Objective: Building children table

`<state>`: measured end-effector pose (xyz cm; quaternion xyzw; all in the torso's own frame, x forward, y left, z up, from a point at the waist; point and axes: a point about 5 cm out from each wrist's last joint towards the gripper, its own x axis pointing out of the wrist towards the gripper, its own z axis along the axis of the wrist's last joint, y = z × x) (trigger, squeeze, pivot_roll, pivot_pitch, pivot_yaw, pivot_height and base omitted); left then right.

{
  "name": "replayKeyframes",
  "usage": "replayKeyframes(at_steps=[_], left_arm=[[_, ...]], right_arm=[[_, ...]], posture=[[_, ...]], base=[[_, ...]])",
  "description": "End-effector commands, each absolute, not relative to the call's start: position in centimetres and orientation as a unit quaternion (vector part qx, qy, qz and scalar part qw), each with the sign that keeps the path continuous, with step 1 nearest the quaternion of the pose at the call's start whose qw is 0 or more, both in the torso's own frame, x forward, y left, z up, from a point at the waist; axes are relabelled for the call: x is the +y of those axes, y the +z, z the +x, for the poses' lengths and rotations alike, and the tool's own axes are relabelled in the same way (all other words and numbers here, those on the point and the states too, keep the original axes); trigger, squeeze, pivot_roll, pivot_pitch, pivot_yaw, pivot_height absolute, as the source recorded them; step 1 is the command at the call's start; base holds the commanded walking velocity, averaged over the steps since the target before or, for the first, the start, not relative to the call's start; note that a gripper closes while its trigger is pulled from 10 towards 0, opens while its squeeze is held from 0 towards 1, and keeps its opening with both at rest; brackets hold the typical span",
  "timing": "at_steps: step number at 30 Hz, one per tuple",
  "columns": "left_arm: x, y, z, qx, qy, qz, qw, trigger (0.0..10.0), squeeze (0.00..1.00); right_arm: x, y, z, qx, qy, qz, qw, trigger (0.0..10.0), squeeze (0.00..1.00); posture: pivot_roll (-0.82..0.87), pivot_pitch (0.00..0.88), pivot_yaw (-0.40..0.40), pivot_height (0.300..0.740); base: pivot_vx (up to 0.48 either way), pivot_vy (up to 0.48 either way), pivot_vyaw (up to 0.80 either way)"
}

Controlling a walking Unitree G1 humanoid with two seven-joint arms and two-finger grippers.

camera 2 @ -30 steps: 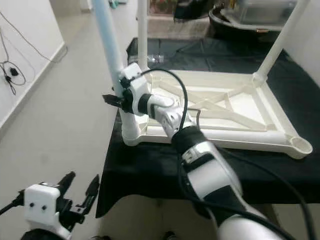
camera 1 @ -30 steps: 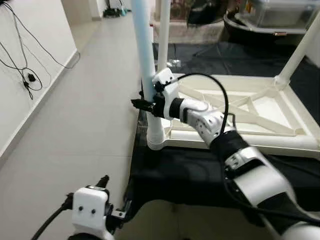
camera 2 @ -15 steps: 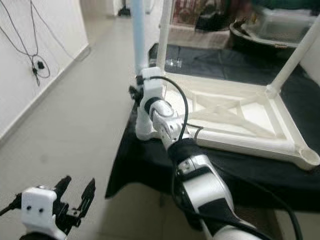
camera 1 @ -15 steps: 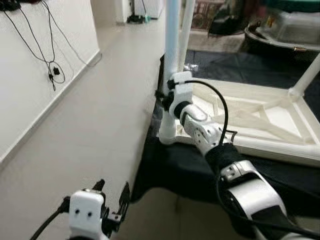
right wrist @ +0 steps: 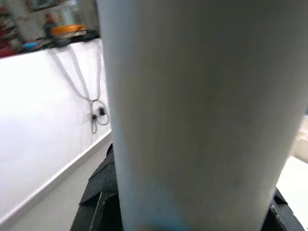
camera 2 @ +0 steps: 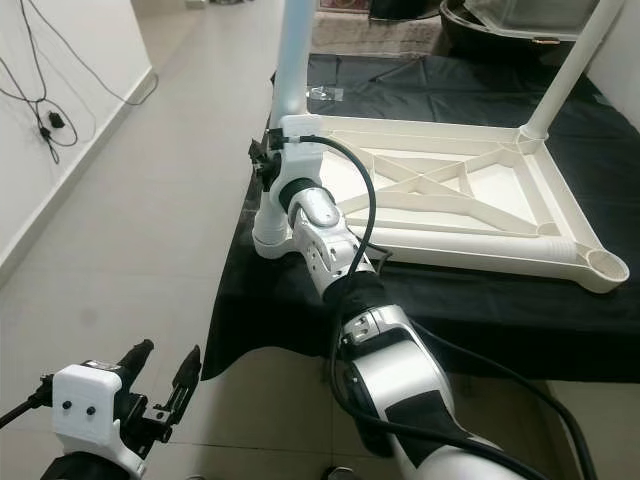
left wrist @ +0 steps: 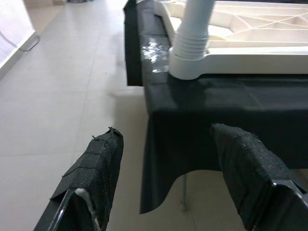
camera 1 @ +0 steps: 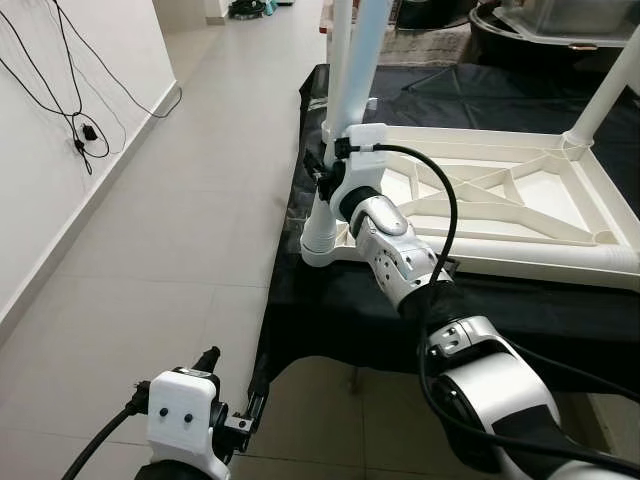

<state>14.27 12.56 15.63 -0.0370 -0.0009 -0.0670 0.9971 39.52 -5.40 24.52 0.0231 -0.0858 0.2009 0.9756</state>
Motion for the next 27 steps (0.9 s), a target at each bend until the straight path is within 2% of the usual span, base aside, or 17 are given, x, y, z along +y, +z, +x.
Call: replayKeyframes(at_steps=[1,11,17,22,24,27], left_arm=[[12.6,15.3,14.2,0.005,-0.068,-0.034,0.997,10.0,0.0],[12.5,15.3,14.3,0.003,-0.07,-0.036,0.997,10.0,0.0],[12.4,15.3,14.2,0.002,-0.069,-0.036,0.997,10.0,0.0],[12.4,15.3,14.2,0.002,-0.068,-0.036,0.997,10.0,0.0],[12.4,15.3,14.2,0.002,-0.068,-0.036,0.997,10.0,0.0],[12.4,15.3,14.2,0.002,-0.067,-0.037,0.997,10.0,0.0]], right_arm=[[-5.1,21.9,39.0,-0.043,0.216,0.005,0.975,10.0,0.0],[-5.1,19.1,38.5,0.008,0.179,-0.041,0.983,10.0,0.0],[-5.2,18.7,38.8,0.02,0.149,-0.108,0.983,10.0,0.0],[-6.3,17.6,39.0,0.073,0.044,-0.08,0.993,10.0,0.0],[-6.3,17.6,39.0,0.073,0.044,-0.08,0.993,10.0,0.0],[-6.6,17.3,38.8,0.09,0.01,-0.035,0.995,10.0,0.0]], posture=[[0.08,0.197,-0.015,0.74],[0.08,0.188,-0.013,0.74],[0.08,0.188,-0.016,0.74],[0.08,0.189,-0.021,0.74],[0.08,0.189,-0.021,0.74],[0.08,0.195,-0.024,0.74]], base=[[0.0,0.0,0.0],[0.0,0.0,0.0],[0.0,0.0,0.0],[0.0,0.0,0.0],[0.0,0.0,0.0],[0.0,0.0,0.0]])
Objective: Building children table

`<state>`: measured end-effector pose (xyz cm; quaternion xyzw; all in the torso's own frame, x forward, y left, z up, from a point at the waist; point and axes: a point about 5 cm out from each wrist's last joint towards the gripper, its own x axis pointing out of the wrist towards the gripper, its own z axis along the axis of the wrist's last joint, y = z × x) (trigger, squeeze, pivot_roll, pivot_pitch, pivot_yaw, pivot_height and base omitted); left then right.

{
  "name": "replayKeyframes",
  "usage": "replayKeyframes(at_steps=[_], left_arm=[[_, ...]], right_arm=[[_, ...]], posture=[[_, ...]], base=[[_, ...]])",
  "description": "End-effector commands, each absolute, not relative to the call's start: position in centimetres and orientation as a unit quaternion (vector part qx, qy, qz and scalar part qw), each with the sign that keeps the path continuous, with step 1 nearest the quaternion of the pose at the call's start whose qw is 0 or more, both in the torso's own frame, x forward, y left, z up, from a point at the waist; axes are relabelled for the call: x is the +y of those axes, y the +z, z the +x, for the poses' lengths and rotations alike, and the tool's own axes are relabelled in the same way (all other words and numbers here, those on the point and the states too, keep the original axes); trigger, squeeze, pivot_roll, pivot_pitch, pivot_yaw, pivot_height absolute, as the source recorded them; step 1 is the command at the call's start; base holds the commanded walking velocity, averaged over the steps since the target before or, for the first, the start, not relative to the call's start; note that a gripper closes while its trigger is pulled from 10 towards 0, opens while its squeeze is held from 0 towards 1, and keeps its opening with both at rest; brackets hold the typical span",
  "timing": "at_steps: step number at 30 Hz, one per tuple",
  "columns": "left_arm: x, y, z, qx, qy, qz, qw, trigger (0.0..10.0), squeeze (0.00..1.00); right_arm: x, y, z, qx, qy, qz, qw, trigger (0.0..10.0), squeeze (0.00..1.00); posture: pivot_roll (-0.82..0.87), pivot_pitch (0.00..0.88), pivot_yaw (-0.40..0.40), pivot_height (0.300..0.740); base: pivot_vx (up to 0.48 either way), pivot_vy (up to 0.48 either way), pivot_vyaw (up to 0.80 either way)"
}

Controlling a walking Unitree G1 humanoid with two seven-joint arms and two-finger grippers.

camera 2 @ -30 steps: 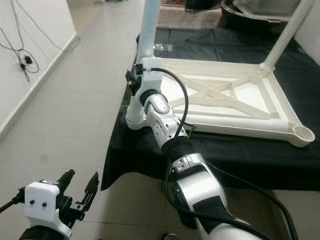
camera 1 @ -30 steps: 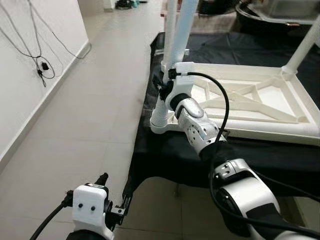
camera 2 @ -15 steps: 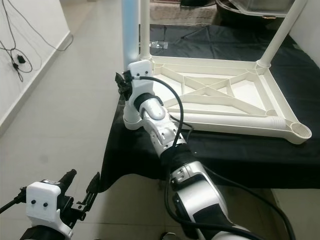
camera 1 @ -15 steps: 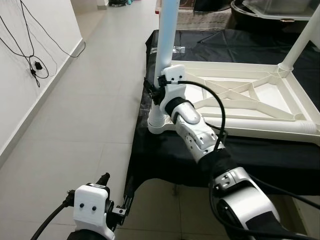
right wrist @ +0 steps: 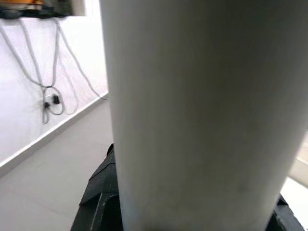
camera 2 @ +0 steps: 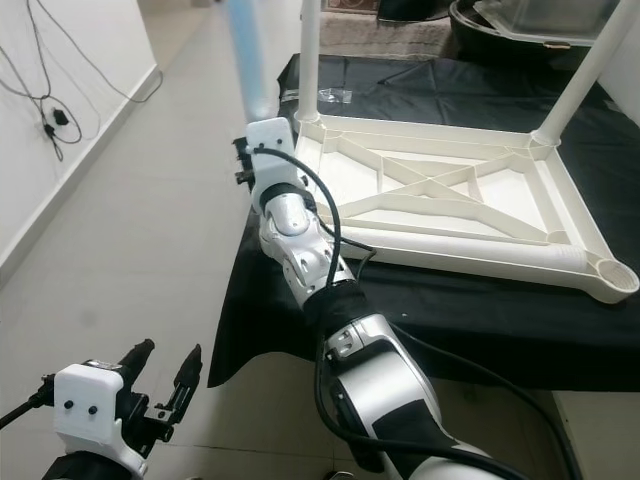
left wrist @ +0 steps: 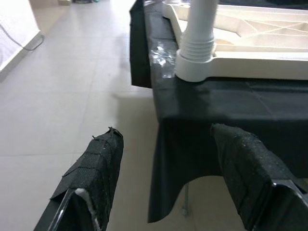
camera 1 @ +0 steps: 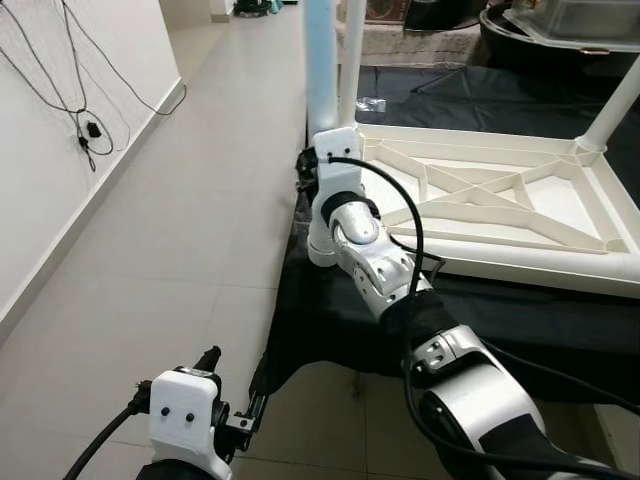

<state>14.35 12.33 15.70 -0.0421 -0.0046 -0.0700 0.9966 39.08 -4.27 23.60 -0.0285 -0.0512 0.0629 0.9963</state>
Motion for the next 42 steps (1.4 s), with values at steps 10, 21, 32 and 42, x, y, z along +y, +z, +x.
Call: replayKeyframes(at_steps=[10,21,32,42], left_arm=[[12.4,15.3,14.3,0.001,-0.066,-0.037,0.997,10.0,0.0],[12.4,15.4,14.4,-0.001,-0.065,-0.037,0.997,10.0,0.0],[12.4,15.4,14.6,-0.003,-0.064,-0.037,0.997,10.0,0.0],[12.4,15.4,14.7,-0.005,-0.062,-0.037,0.997,10.0,0.0]], right_arm=[[-7.7,16.5,38.2,0.113,-0.119,0.016,0.986,10.0,0.0],[-8.1,16.4,36.6,0.078,-0.236,-0.003,0.969,10.0,0.0],[-6.5,17.4,35.6,0.024,-0.247,-0.043,0.968,10.0,0.0],[-4.5,16.2,36.4,0.084,-0.092,0.046,0.991,10.0,0.0]], posture=[[0.08,0.202,-0.026,0.74],[0.08,0.208,-0.026,0.74],[0.08,0.206,-0.028,0.74],[0.08,0.205,-0.031,0.74]], base=[[0.0,0.0,0.0],[0.0,0.0,0.0],[0.0,0.0,0.0],[0.0,0.0,0.0]])
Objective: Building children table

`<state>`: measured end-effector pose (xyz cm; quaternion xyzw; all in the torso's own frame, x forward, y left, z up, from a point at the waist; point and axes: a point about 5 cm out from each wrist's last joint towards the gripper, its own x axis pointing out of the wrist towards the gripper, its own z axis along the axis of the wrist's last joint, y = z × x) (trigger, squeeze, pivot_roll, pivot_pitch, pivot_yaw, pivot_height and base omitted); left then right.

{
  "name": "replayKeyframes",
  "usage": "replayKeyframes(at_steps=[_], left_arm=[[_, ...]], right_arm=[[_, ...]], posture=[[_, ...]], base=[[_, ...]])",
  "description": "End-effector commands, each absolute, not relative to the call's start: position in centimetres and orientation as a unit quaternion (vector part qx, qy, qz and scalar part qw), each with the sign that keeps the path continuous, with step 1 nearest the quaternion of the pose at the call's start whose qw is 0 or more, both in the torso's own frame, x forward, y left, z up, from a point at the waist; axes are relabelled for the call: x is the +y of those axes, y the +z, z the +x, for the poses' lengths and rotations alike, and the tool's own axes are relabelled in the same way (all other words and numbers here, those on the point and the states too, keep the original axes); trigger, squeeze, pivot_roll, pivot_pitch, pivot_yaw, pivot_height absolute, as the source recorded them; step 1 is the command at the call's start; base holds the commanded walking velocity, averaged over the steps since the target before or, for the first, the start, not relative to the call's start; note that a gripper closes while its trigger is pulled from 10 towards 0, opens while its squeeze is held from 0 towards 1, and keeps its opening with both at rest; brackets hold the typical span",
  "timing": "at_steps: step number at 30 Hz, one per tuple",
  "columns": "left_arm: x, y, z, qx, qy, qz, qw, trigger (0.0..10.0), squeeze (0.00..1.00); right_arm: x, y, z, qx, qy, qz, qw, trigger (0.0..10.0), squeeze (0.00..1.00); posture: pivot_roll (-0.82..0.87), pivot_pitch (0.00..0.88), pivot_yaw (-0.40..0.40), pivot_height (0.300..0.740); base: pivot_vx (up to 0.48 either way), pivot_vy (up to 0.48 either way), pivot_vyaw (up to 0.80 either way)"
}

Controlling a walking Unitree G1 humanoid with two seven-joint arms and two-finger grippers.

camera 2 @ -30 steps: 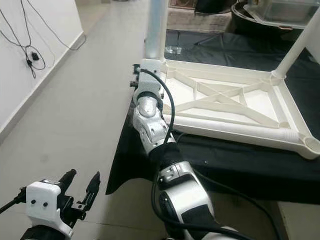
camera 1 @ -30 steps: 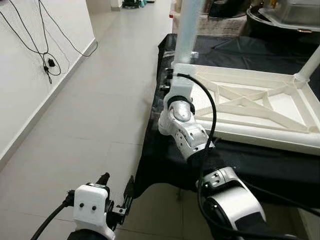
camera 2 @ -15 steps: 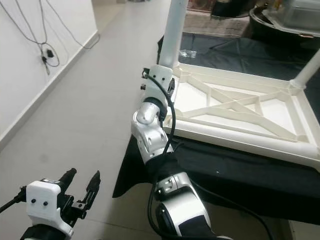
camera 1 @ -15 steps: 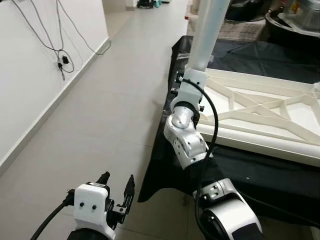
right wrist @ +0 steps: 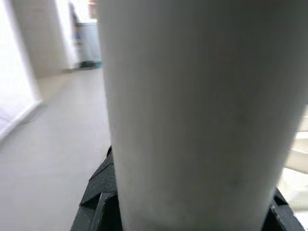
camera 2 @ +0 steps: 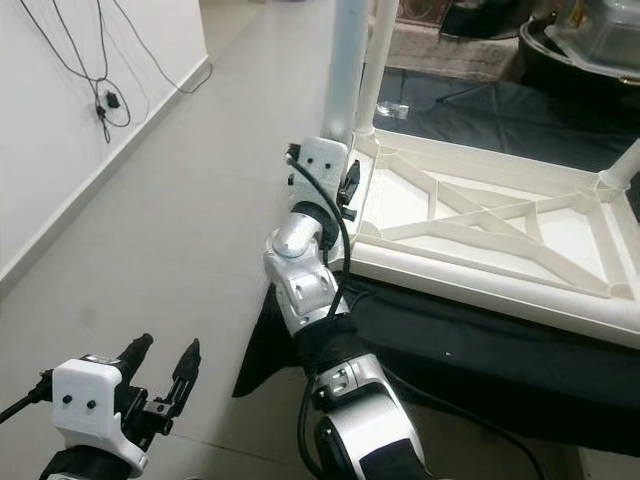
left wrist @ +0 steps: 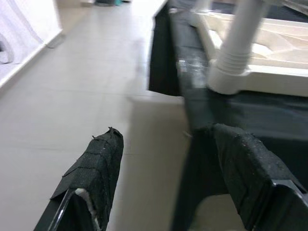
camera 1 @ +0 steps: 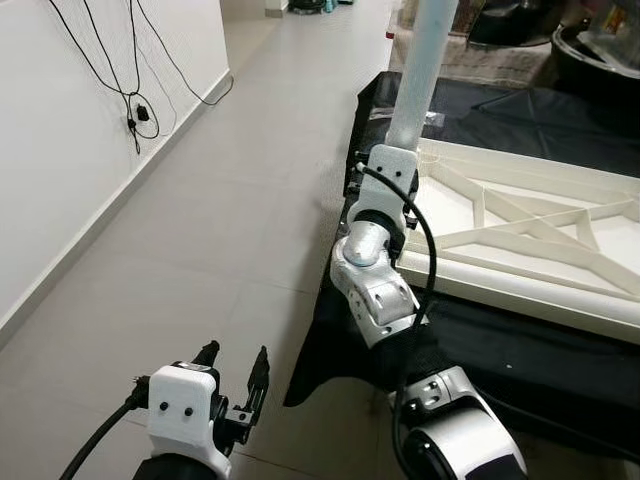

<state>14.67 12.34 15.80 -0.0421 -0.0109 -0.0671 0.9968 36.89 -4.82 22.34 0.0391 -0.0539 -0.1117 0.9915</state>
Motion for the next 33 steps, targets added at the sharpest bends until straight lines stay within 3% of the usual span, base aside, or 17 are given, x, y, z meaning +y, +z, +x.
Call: replayKeyframes(at_steps=[1,6,9,11,18,21,23,25,26,27,29,31,32,33], left_arm=[[12.4,15.4,14.7,-0.005,-0.062,-0.037,0.997,10.0,0.0],[12.4,15.4,14.7,-0.005,-0.062,-0.037,0.997,10.0,0.0],[12.4,15.4,14.7,-0.005,-0.06,-0.038,0.997,10.0,0.0],[12.4,15.4,14.6,-0.005,-0.06,-0.038,0.997,10.0,0.0],[12.1,15.7,14.3,-0.008,-0.061,-0.039,0.997,10.0,0.0],[11.8,16.5,14.2,-0.019,-0.061,-0.043,0.997,10.0,0.0],[11.8,16.7,14.2,-0.02,-0.061,-0.043,0.997,10.0,0.0],[11.6,17.2,14.0,-0.027,-0.062,-0.046,0.997,10.0,0.0],[11.6,17.2,14.0,-0.027,-0.062,-0.046,0.997,10.0,0.0],[11.5,17.4,14.0,-0.029,-0.063,-0.046,0.997,10.0,0.0],[11.2,17.9,13.8,-0.034,-0.063,-0.048,0.996,10.0,0.0],[11.2,17.9,13.8,-0.034,-0.063,-0.048,0.996,10.0,0.0],[11.0,18.2,13.7,-0.038,-0.062,-0.049,0.996,10.0,0.0],[10.9,18.4,13.6,-0.039,-0.061,-0.05,0.996,10.0,0.0]], right_arm=[[-4.3,16.2,36.6,0.088,-0.067,0.054,0.992,10.0,0.0],[-3.4,16.4,37.1,0.088,0.041,0.071,0.993,10.0,0.0],[-3.0,17.4,37.9,0.065,0.241,0.062,0.966,10.0,0.0],[-2.9,17.8,37.9,0.055,0.308,0.048,0.949,10.0,0.0],[-2.1,19.0,37.9,0.031,0.417,0.029,0.908,10.0,0.0],[-1.2,20.0,37.4,0.021,0.517,0.043,0.855,10.0,0.0],[-1.1,20.1,37.3,0.02,0.535,0.044,0.843,10.0,0.0],[-0.1,20.5,36.6,0.02,0.614,0.02,0.789,10.0,0.0],[-0.1,20.5,36.6,0.02,0.614,0.02,0.789,10.0,0.0],[0.2,20.7,36.3,0.021,0.64,0.01,0.768,10.0,0.0],[1.0,21.5,35.6,0.022,0.704,-0.007,0.71,10.0,0.0],[1.0,21.5,35.6,0.022,0.704,-0.007,0.71,10.0,0.0],[1.4,22.2,35.0,0.026,0.751,-0.02,0.66,10.0,0.0],[1.6,22.4,34.7,0.028,0.767,-0.029,0.64,10.0,0.0]], posture=[[0.08,0.205,-0.031,0.74],[0.08,0.206,-0.036,0.74],[0.07,0.208,-0.04,0.74],[0.08,0.21,-0.043,0.74],[0.09,0.215,-0.053,0.74],[0.11,0.233,-0.062,0.74],[0.11,0.233,-0.062,0.74],[0.12,0.253,-0.074,0.74],[0.12,0.253,-0.074,0.74],[0.12,0.253,-0.074,0.74],[0.13,0.278,-0.091,0.74],[0.13,0.278,-0.091,0.74],[0.13,0.294,-0.105,0.74],[0.13,0.3,-0.109,0.74]], base=[[0.0,0.0,0.0],[0.0,0.0,0.0],[0.0,0.0,0.0],[0.0,0.0,0.0],[0.0,0.0,0.0],[0.0,0.0,0.0],[0.0,0.0,0.0],[0.0,0.0,0.0],[0.0,0.0,0.0],[0.0,0.0,0.0],[0.0,0.0,0.0],[0.0,0.0,0.0],[0.0,0.0,0.0],[0.0,0.0,0.0]])
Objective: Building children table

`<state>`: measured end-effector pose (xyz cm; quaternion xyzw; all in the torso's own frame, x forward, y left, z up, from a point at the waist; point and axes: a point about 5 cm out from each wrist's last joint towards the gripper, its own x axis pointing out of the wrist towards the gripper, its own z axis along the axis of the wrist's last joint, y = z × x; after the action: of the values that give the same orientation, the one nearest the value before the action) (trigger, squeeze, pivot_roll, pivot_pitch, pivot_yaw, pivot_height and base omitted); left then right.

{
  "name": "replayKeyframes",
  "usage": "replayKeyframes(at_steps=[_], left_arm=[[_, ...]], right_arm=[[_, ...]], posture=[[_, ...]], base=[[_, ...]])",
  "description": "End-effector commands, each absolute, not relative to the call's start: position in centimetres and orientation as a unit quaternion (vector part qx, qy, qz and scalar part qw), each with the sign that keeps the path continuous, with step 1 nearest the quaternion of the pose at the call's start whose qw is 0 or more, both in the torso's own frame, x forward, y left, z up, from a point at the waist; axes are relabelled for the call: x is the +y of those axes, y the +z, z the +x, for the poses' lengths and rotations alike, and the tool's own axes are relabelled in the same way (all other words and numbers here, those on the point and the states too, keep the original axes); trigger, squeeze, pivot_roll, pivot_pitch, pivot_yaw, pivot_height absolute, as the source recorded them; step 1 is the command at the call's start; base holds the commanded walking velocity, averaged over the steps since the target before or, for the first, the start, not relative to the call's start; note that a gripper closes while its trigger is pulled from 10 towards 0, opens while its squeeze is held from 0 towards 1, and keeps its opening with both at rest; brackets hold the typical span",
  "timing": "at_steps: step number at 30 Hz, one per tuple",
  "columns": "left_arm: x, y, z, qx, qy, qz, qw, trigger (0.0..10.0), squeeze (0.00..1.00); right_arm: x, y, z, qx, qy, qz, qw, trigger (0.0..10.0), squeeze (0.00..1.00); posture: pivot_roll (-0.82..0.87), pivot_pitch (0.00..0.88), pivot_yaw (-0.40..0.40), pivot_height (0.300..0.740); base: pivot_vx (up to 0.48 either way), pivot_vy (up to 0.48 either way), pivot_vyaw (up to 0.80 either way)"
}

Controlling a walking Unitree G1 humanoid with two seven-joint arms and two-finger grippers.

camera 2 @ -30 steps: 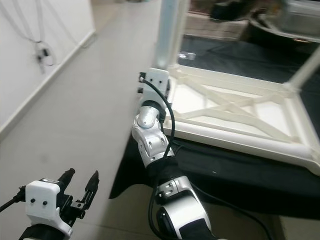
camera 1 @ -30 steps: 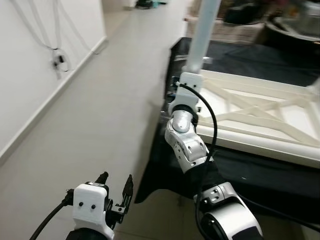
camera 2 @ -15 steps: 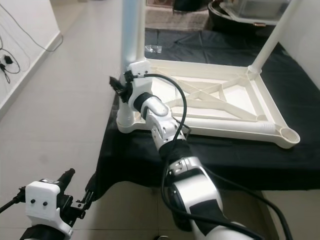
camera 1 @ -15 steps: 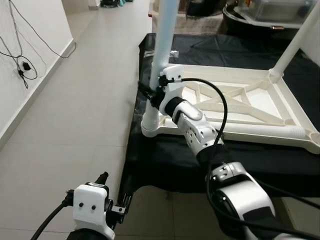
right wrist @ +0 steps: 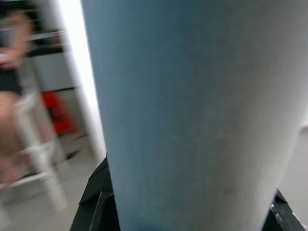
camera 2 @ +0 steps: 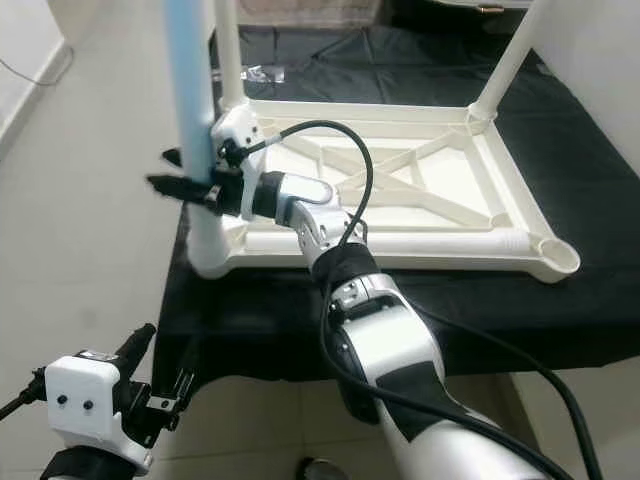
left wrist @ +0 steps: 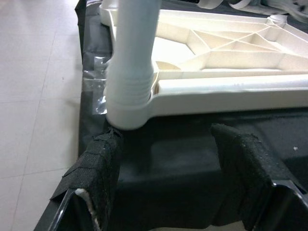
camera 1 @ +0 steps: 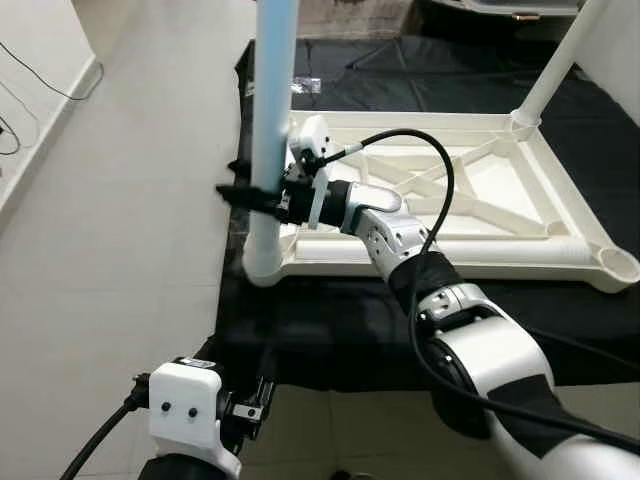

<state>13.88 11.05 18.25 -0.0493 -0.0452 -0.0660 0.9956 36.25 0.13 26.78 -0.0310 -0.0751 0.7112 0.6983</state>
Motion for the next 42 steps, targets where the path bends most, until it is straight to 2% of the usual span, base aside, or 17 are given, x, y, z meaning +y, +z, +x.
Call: replayKeyframes(at_steps=[1,2,5,6,9,12,14,17,19,21,23,25,26,28,30,36,42], left_arm=[[10.9,18.4,13.6,-0.039,-0.061,-0.05,0.996,10.0,0.0],[10.8,18.6,13.4,-0.04,-0.059,-0.052,0.996,10.0,0.0],[10.7,18.6,13.3,-0.04,-0.058,-0.053,0.996,10.0,0.0],[10.5,18.8,13.3,-0.041,-0.059,-0.053,0.996,10.0,0.0],[10.2,19.0,13.2,-0.042,-0.061,-0.051,0.996,10.0,0.0],[10.1,19.0,13.2,-0.042,-0.061,-0.051,0.996,10.0,0.0],[10.0,19.1,13.1,-0.04,-0.058,-0.052,0.996,10.0,0.0],[10.0,19.0,13.1,-0.038,-0.056,-0.052,0.996,10.0,0.0],[10.0,18.9,13.2,-0.036,-0.056,-0.052,0.996,10.0,0.0],[10.0,18.8,13.3,-0.035,-0.057,-0.052,0.996,10.0,0.0],[10.0,18.8,13.3,-0.035,-0.057,-0.052,0.996,10.0,0.0],[10.0,18.7,13.9,-0.039,-0.062,-0.042,0.996,10.0,0.0],[10.0,18.7,13.9,-0.039,-0.062,-0.042,0.996,10.0,0.0],[10.4,18.5,14.9,-0.046,-0.062,-0.036,0.996,10.0,0.0],[10.5,18.5,15.1,-0.047,-0.062,-0.034,0.996,10.0,0.0],[11.2,18.8,16.5,-0.067,-0.054,-0.041,0.995,10.0,0.0],[11.4,19.0,17.1,-0.079,-0.056,-0.033,0.995,10.0,0.0]], right_arm=[[1.6,22.4,34.7,0.028,0.767,-0.029,0.64,10.0,0.0],[2.1,22.7,34.3,0.033,0.793,-0.041,0.607,10.0,0.0],[2.3,22.8,34.1,0.034,0.801,-0.044,0.596,10.0,0.0],[3.2,23.1,33.5,0.033,0.822,-0.067,0.565,10.0,0.0],[4.1,23.4,33.1,0.028,0.83,-0.094,0.549,10.0,0.0],[4.4,23.6,33.0,0.024,0.829,-0.099,0.549,10.0,0.0],[4.6,24.9,32.9,0.005,0.843,-0.078,0.532,10.0,0.0],[4.4,26.2,33.0,-0.017,0.85,-0.047,0.525,10.0,0.0],[4.1,27.8,33.1,-0.042,0.852,0.016,0.522,10.0,0.0],[3.9,28.6,33.2,-0.057,0.852,0.044,0.519,10.0,0.0],[3.9,28.6,33.2,-0.057,0.852,0.044,0.519,10.0,0.0],[2.3,31.0,33.9,-0.106,0.841,0.1,0.521,10.0,0.0],[2.3,31.0,33.9,-0.106,0.841,0.1,0.521,10.0,0.0],[-0.3,33.3,34.5,-0.17,0.823,0.14,0.523,10.0,0.0],[-0.8,33.6,34.6,-0.183,0.818,0.145,0.525,10.0,0.0],[-3.2,33.6,34.8,-0.208,0.805,0.119,0.543,10.0,0.0],[-3.7,33.1,34.9,-0.204,0.803,0.112,0.548,10.0,0.0]], posture=[[0.13,0.3,-0.109,0.74],[0.13,0.315,-0.119,0.74],[0.13,0.318,-0.12,0.74],[0.12,0.336,-0.13,0.74],[0.12,0.347,-0.14,0.74],[0.12,0.347,-0.14,0.74],[0.12,0.355,-0.145,0.74],[0.11,0.348,-0.147,0.74],[0.11,0.34,-0.143,0.74],[0.11,0.33,-0.139,0.74],[0.11,0.33,-0.139,0.74],[0.11,0.291,-0.125,0.74],[0.11,0.291,-0.125,0.74],[0.1,0.239,-0.112,0.74],[0.1,0.239,-0.112,0.74],[0.09,0.164,-0.093,0.74],[0.09,0.134,-0.087,0.74]], base=[[0.0,0.0,0.0],[0.0,0.0,0.0],[0.0,0.0,0.0],[0.0,0.0,0.0],[0.0,0.0,0.0],[0.0,0.0,0.0],[0.0,0.0,0.0],[0.0,0.0,0.0],[0.0,0.0,0.0],[0.0,0.0,0.0],[0.0,0.0,0.0],[0.0,0.0,0.0],[0.0,0.0,0.0],[0.0,0.0,0.0],[0.0,0.0,0.0],[0.0,0.0,0.0],[0.25,0.0,0.0]])
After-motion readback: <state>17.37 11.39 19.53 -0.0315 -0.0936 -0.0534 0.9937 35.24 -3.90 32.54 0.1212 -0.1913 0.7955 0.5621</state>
